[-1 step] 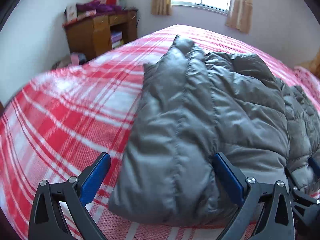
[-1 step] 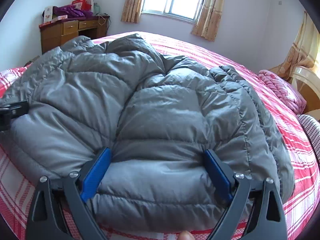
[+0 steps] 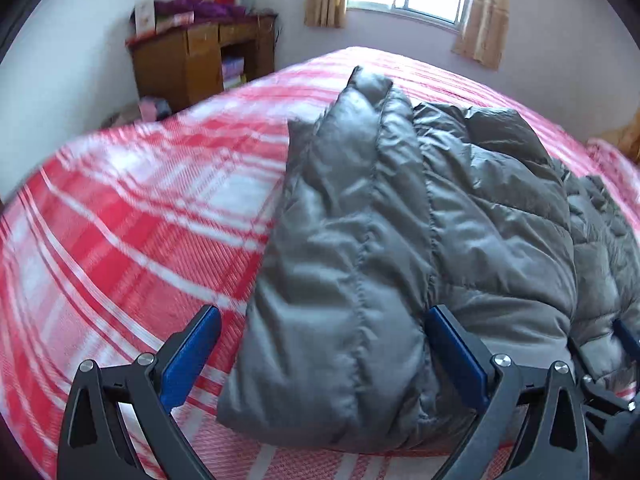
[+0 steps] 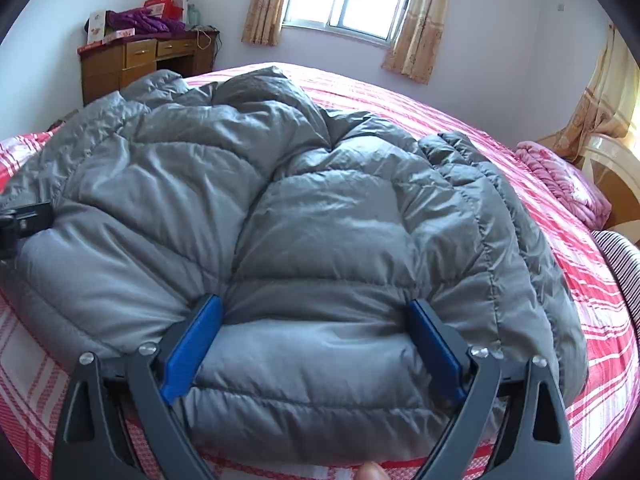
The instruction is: Fold large clothes
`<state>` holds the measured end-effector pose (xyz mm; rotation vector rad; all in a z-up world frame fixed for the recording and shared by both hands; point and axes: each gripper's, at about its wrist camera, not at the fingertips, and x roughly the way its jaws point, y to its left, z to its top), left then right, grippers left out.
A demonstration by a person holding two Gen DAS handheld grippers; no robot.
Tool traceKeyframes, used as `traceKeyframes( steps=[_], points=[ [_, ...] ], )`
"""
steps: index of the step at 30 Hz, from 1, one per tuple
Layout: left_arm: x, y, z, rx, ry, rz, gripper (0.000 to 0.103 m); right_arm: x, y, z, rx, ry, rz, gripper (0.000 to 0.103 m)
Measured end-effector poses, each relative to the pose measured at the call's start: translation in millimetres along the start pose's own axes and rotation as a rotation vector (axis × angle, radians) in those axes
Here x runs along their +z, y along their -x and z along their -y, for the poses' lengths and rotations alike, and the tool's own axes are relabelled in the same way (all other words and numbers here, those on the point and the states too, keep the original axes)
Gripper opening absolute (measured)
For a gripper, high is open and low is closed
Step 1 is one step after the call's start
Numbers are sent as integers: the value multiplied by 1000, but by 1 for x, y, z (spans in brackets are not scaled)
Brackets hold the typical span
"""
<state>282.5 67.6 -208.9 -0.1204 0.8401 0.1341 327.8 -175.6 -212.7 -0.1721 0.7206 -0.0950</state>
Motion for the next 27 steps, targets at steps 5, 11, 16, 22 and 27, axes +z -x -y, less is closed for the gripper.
traceKeyframes(
  steps=[5,11,16,22,27],
  points=[
    [-1,-10,8,-9,0,-1,102,-4,1,1,-2,-6,13,95],
    [4,-13,14,-70,-11,4,84,-9,1,-2,-11,-3,22,95],
    [8,3,30,-164,-108,23,22,-10,2,-4,-19,1,23,95],
    [26,44,19,-226,-119,71,11,-6,8,0,28,-18,3,96],
    [16,82,13,-221,-159,102,10,-9,11,-19,2,20,0,96]
  ],
)
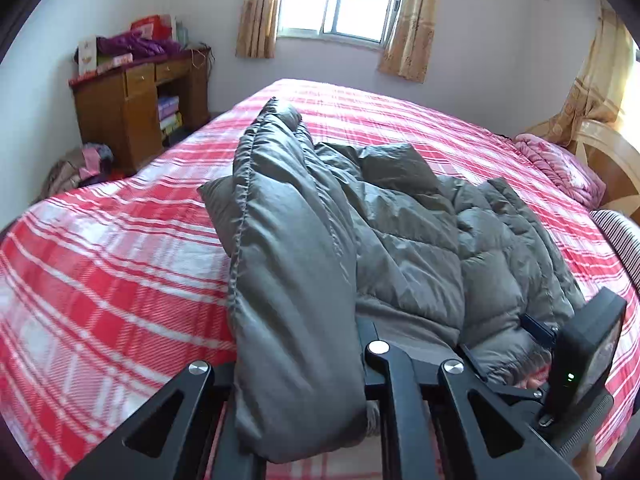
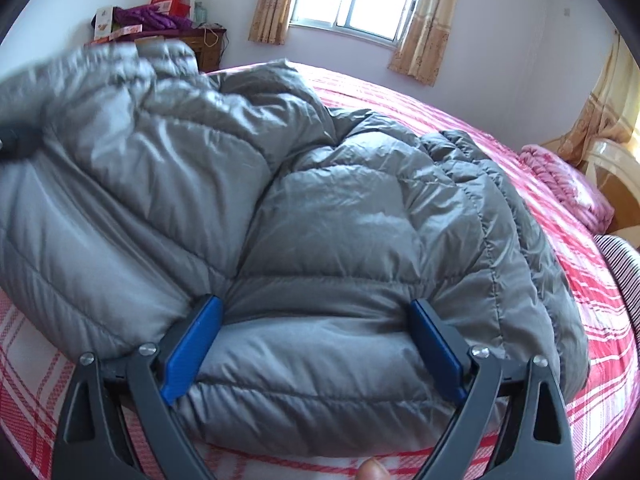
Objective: Fold large clothes
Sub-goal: 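Grasp the folded jacket edge with the left gripper and lift it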
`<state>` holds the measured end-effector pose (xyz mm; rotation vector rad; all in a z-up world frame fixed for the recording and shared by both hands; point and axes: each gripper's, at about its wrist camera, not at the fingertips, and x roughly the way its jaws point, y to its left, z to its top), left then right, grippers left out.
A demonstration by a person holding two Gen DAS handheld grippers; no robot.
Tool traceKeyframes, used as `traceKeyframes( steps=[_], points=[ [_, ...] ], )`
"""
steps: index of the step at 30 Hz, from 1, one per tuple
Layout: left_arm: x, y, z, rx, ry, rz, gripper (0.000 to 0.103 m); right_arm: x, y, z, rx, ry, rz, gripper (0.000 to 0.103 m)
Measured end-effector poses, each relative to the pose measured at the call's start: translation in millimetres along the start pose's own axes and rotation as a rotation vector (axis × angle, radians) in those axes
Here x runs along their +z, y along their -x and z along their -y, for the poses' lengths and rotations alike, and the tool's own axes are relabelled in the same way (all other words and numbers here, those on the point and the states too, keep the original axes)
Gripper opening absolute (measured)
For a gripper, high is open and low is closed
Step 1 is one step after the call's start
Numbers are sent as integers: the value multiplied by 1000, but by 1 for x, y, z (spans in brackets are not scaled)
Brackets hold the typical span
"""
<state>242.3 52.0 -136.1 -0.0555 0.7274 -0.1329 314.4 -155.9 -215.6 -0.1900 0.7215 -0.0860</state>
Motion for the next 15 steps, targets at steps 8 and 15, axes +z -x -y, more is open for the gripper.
traceKeyframes(
  steps=[8,15],
  points=[
    [23,45,-2,78,-50,69,10,-4,47,-8,189,-27,81,95],
    [55,60,110,8,-288,189,10,-16,97,95,117,-250,203,95]
  ],
)
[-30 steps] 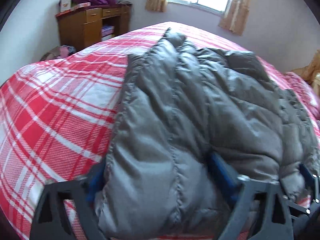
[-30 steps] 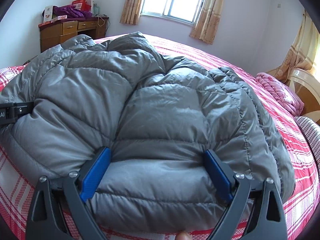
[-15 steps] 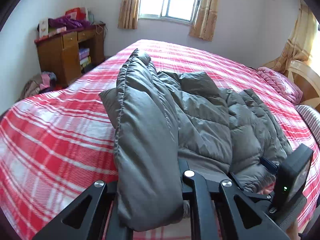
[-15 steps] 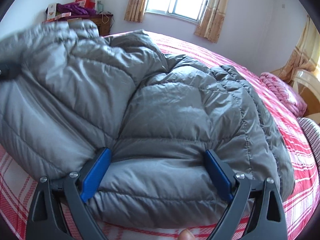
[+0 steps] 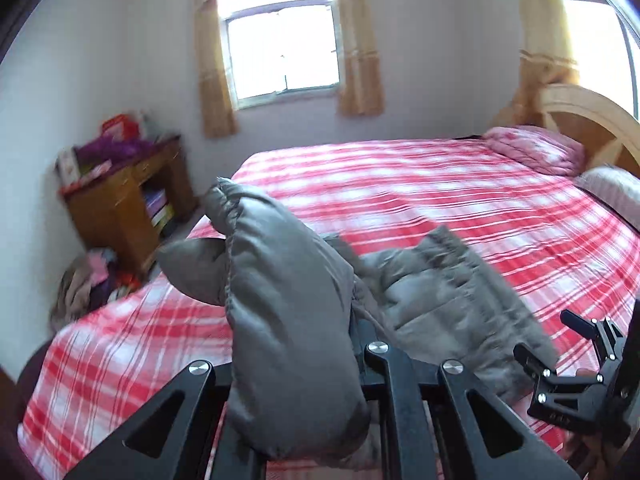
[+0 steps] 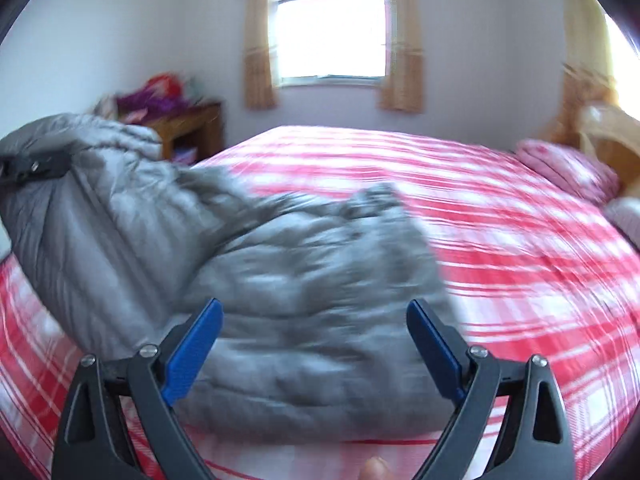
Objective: Fold large clothes
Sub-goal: 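Grasp the folded jacket edge with the left gripper and lift it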
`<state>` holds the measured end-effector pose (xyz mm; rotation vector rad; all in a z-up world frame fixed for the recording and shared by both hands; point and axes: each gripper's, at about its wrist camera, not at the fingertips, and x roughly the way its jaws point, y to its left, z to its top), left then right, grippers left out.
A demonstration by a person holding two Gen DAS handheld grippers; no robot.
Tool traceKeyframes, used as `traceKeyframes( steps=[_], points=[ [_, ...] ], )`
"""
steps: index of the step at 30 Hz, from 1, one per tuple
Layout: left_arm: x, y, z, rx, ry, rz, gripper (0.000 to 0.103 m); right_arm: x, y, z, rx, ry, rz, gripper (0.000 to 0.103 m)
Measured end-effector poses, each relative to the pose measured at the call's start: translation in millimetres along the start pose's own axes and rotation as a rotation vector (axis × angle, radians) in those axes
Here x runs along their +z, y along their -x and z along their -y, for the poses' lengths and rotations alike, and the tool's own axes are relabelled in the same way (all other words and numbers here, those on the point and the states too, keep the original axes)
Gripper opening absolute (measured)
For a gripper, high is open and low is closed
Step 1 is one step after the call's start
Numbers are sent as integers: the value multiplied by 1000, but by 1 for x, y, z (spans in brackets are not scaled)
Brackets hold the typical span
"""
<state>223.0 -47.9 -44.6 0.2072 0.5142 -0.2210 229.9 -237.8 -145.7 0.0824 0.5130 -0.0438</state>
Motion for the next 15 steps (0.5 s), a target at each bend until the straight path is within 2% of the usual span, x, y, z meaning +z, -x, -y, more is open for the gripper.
traceKeyframes(
  steps=[3,7,9,13,15],
  points=[
    [12,-13,53,-52,-106,27,10,-4,9,46,-91,-77,-5,96],
    [2,-36,127,-86,-281,46,10,-21,5,109,-209,-179,-67,96],
    [-13,-56,164,-91,-386,42,10,-29,5,131,-240,-223,-88,96],
    [-51,-92,214,-99,-532,-12,10,-50,3,169,-297,-284,-140,96],
    [-68,-100,228,-86,-596,-5,11,-56,0,184,-282,-341,-169,96]
  ],
)
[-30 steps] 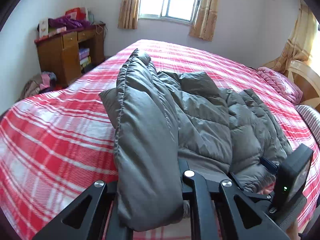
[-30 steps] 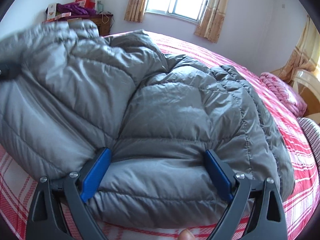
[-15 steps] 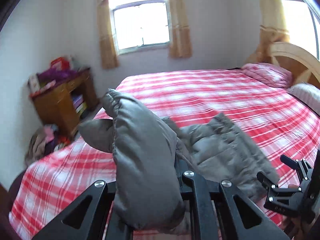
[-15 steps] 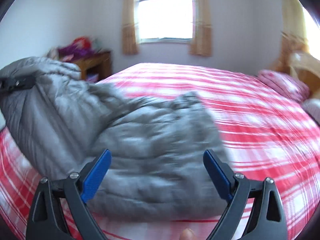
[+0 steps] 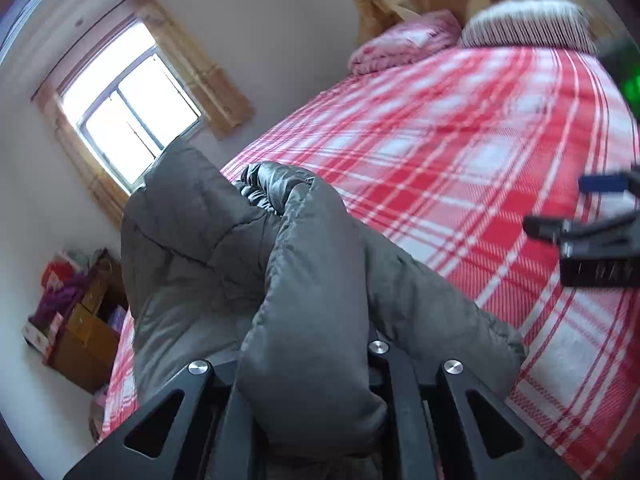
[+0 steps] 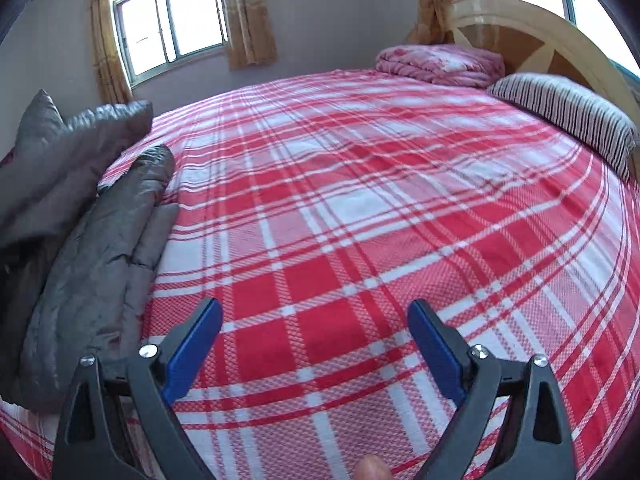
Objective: Fold large clothes
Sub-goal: 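Grasp the folded jacket edge with the left gripper and lift it, then grasp the jacket bundle with the right gripper while the left gripper holds its edge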
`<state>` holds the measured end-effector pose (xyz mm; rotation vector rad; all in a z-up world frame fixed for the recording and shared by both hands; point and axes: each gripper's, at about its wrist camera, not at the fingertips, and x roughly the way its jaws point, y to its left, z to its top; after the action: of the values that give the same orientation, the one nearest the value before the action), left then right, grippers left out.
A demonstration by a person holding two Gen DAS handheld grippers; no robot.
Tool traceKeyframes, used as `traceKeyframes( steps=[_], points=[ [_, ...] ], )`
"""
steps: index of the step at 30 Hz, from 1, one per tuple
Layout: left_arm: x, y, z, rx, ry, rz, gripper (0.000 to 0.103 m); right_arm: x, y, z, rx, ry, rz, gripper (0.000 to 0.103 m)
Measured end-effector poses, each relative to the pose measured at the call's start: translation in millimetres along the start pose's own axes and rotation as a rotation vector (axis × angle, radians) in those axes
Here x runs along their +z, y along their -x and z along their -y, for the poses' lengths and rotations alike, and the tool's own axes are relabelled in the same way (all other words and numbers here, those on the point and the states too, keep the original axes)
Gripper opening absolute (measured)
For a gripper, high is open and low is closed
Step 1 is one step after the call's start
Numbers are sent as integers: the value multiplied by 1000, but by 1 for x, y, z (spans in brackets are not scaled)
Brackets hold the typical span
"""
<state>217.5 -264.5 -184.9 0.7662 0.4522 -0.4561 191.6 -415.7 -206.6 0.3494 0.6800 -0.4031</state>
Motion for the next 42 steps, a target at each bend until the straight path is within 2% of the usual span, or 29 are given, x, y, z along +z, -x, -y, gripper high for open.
traceKeyframes(
  steps=[2,6,9,10,11,12,13,16,20,23,25,26,27,29,30,31,33,35,36,38,40,42],
  points=[
    [-4,-4,9,1,-28,5,12,1,-2,6,15,-33,-19,96],
    [-2,2,4,10,-20,7,17,-3,-5,-3,10,4,-37,96],
    [3,19,4,90,-46,33,32,-5,-4,-6,-2,21,-41,96],
    [6,22,7,107,-49,50,50,-5,-3,-7,-3,22,-40,97],
    [8,33,6,122,-42,83,76,-4,-7,-5,-2,23,-41,97],
    [10,41,4,133,-32,109,88,-4,-8,-5,-4,24,-42,97],
    [12,48,2,146,-22,135,94,-4,-8,-5,-7,27,-43,97],
    [17,69,-14,120,30,173,94,-4,-9,-6,-17,37,-45,97],
    [10,83,-63,160,174,186,94,0,-9,-3,1,25,-51,96],
    [-6,73,-117,234,337,148,95,9,4,-2,24,14,2,83],
    [-18,47,-160,282,471,42,95,23,15,-10,39,35,37,65],
    [-23,39,-174,285,519,7,95,30,18,-15,61,41,43,60],
    [-30,32,-193,252,604,-17,95,39,22,-22,81,50,50,56],
    [-38,30,-208,148,692,23,95,61,30,-42,127,95,71,56],
    [-39,24,-210,142,700,20,95,71,36,-52,143,111,90,56],
    [-38,16,-209,170,689,3,95,82,41,-62,154,117,112,56],
    [-38,-11,-209,295,639,-79,95,101,50,-84,184,147,137,56],
    [-39,-35,-214,360,644,-154,95,117,59,-114,201,194,158,56],
    [-39,-51,-223,355,687,-197,95,123,61,-130,211,216,160,56],
    [-44,-58,-233,337,739,-217,95,133,62,-166,212,268,151,56],
    [-39,-69,-232,312,770,-219,95,141,52,-196,229,287,111,56],
    [-33,-75,-222,244,783,-203,95,145,40,-217,217,300,72,56]
  ],
)
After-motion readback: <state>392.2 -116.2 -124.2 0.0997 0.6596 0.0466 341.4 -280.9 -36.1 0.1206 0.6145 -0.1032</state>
